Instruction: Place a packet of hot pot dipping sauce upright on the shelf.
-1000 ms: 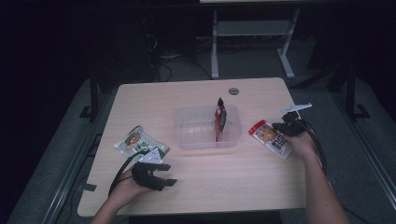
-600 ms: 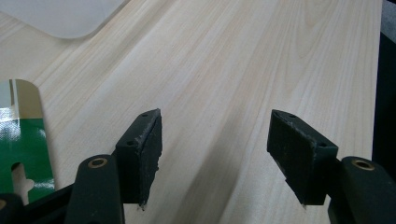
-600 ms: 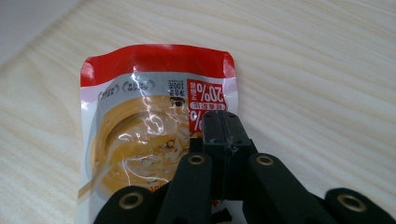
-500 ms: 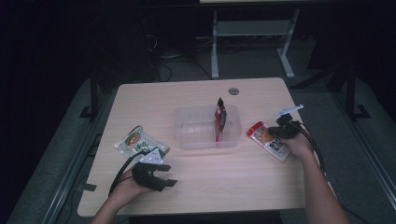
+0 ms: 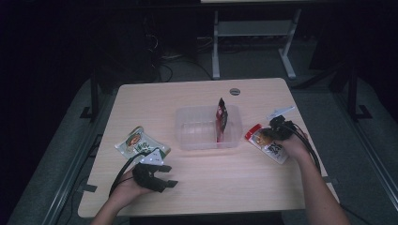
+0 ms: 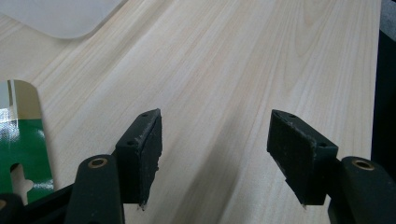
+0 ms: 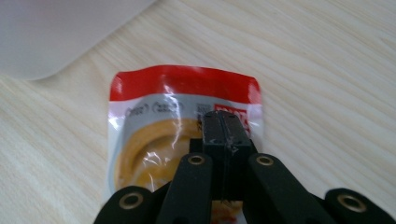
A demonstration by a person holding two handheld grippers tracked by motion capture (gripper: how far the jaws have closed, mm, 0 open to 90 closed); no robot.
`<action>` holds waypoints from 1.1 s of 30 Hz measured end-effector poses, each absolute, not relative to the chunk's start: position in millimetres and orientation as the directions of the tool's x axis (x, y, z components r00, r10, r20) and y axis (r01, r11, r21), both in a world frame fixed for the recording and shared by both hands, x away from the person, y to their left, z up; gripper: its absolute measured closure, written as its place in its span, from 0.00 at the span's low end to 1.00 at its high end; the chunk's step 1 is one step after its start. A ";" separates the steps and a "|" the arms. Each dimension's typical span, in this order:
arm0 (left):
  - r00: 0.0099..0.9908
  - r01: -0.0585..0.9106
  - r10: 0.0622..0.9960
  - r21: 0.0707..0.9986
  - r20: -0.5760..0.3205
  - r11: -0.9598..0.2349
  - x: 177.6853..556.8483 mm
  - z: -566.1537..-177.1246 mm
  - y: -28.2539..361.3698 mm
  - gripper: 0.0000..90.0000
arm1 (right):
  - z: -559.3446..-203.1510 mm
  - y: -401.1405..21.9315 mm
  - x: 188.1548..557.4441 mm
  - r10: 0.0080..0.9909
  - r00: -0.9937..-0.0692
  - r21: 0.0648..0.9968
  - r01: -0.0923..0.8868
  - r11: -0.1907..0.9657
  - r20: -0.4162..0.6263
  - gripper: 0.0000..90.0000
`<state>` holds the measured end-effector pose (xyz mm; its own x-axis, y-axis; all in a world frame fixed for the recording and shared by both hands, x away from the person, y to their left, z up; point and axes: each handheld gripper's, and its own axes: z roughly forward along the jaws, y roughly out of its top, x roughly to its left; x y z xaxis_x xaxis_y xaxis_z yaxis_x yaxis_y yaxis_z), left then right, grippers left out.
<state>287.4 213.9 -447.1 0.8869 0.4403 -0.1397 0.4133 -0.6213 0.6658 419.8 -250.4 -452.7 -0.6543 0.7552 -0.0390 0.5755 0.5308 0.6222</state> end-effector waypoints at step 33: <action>0.890 0.416 0.430 0.661 -0.153 -0.624 284.7 -447.9 210.1 0.39 | -444.6 -212.6 377.4 0.572 -0.820 0.580 0.477 0.661 0.023 1.00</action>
<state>284.7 210.1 -447.9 0.8896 0.4302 -0.1535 0.4160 -0.6244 0.6611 377.4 -212.6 -444.6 -0.8201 0.5717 0.0226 0.4766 0.6607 0.5799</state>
